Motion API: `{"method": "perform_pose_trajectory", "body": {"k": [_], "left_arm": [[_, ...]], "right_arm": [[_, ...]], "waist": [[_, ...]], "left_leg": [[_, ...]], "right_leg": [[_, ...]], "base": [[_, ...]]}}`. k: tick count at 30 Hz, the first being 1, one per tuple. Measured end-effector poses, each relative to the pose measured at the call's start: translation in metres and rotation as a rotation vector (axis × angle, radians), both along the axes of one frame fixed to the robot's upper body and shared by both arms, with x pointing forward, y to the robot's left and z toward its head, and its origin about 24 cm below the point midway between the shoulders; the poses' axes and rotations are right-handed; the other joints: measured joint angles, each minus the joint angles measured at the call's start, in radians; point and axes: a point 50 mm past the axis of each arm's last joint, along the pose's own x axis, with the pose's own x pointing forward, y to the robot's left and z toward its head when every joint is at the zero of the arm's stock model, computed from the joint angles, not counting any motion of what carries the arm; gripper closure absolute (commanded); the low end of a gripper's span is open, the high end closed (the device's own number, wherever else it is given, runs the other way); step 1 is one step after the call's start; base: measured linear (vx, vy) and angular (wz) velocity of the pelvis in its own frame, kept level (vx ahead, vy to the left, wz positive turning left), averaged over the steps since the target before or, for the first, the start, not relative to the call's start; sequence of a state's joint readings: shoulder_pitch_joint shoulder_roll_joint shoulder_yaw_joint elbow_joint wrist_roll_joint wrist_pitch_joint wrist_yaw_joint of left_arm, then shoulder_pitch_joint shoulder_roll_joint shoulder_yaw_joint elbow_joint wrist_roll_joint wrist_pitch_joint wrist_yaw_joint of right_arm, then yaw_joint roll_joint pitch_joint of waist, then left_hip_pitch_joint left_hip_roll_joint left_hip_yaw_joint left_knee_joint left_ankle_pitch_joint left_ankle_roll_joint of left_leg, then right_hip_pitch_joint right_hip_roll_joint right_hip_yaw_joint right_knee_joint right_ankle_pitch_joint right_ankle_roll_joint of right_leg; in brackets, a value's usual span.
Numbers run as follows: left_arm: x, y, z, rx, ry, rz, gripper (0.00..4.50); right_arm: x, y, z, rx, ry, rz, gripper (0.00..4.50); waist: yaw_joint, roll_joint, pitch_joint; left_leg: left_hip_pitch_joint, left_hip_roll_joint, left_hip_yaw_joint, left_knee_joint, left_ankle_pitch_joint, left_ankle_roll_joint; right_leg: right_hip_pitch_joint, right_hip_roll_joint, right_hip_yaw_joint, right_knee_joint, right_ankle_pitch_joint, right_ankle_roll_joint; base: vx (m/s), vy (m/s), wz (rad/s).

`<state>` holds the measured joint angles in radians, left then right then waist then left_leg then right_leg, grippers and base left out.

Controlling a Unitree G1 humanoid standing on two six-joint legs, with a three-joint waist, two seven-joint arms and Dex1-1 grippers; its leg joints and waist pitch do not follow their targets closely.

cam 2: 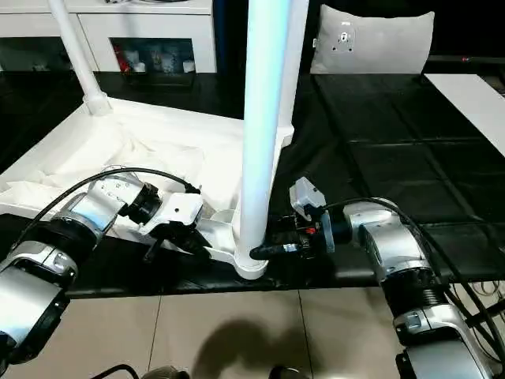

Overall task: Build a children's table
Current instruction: Rotate leg to tighten

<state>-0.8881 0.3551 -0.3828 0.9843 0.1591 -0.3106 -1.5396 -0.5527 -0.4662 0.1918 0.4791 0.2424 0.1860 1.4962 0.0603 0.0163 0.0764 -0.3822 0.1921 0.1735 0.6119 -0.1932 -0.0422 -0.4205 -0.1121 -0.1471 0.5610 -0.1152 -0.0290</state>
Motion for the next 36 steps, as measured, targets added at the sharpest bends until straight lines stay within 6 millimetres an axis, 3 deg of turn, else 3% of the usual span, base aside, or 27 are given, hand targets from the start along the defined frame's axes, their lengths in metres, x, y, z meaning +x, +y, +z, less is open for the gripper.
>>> {"method": "perform_pose_trajectory", "body": {"k": [7, 15, 17, 23, 27, 30, 32, 33, 36], "left_arm": [[-0.001, 0.0, -0.002, -0.016, 0.033, 0.027, 4.5], [0.004, 0.0, -0.006, -0.017, 0.089, 0.183, 4.5], [0.007, 0.001, -0.007, -0.024, 0.082, 0.257, 4.5], [0.017, -0.016, -0.013, -0.082, 0.042, 0.505, 4.5], [0.024, -0.025, -0.015, -0.121, -0.007, 0.662, 4.5], [0.028, -0.027, -0.016, -0.143, -0.034, 0.751, 4.5], [0.03, -0.029, -0.015, -0.155, -0.051, 0.785, 4.5], [0.03, -0.031, -0.015, -0.162, -0.054, 0.793, 4.5], [0.031, -0.033, -0.012, -0.175, -0.061, 0.793, 4.5]], "right_arm": [[-0.003, 0.006, -0.001, 0.015, 0.044, -0.016, 2.59], [-0.011, 0.01, -0.011, 0.076, 0.068, -0.22, 2.59], [-0.01, 0.015, -0.015, 0.096, 0.057, -0.325, 2.59], [0.008, 0.029, -0.02, 0.104, -0.012, -0.737, 2.59], [0.026, 0.052, -0.02, 0.103, -0.045, -0.986, 2.59], [0.038, 0.068, -0.018, 0.108, -0.041, -1.106, 2.59], [0.043, 0.074, -0.017, 0.121, -0.038, -1.163, 2.59], [0.043, 0.076, -0.017, 0.129, -0.044, -1.186, 2.04], [0.044, 0.078, -0.015, 0.152, -0.061, -1.21, 1.72]], "waist": [[-0.001, 0.0, 0.0], [-0.011, -0.001, 0.0], [-0.027, -0.001, 0.001], [-0.11, 0.003, 0.0], [-0.167, 0.007, 0.002], [-0.196, 0.008, 0.003], [-0.208, 0.008, 0.003], [-0.213, 0.008, 0.003], [-0.216, 0.007, 0.003]], "left_leg": [[0.001, 0.0, 0.0, 0.0, 0.0, 0.0], [0.015, 0.0, 0.002, -0.003, 0.001, -0.012], [0.016, 0.0, 0.001, -0.003, 0.001, -0.013], [0.015, 0.001, -0.008, -0.007, 0.001, -0.013], [0.014, 0.0, -0.018, -0.009, 0.001, -0.013], [0.014, -0.002, -0.021, -0.009, 0.0, -0.013], [0.012, -0.003, -0.023, -0.01, 0.0, -0.013], [0.01, -0.004, -0.026, -0.01, 0.0, -0.013], [0.007, -0.006, -0.026, -0.013, -0.001, -0.011]], "right_leg": [[0.001, 0.0, 0.0, 0.0, 0.0, 0.0], [0.01, 0.0, 0.001, 0.0, -0.004, 0.006], [0.012, 0.0, 0.0, -0.003, -0.004, 0.006], [0.024, 0.0, -0.021, -0.037, -0.004, 0.006], [0.035, -0.002, -0.037, -0.055, -0.004, 0.007], [0.036, -0.002, -0.037, -0.055, -0.004, 0.006], [0.036, -0.002, -0.039, -0.055, -0.004, 0.007], [0.036, -0.002, -0.039, -0.054, -0.004, 0.006], [0.032, -0.002, -0.033, -0.049, -0.003, 0.005]], "base": [[0.0, 0.0, 0.0], [0.0, 0.0, 0.0], [0.0, 0.0, 0.0], [0.0, 0.0, 0.0], [0.0, 0.0, 0.0], [0.0, 0.0, 0.0], [0.0, 0.0, 0.0], [0.0, 0.0, 0.0], [0.037, -0.007, 0.05]]}}
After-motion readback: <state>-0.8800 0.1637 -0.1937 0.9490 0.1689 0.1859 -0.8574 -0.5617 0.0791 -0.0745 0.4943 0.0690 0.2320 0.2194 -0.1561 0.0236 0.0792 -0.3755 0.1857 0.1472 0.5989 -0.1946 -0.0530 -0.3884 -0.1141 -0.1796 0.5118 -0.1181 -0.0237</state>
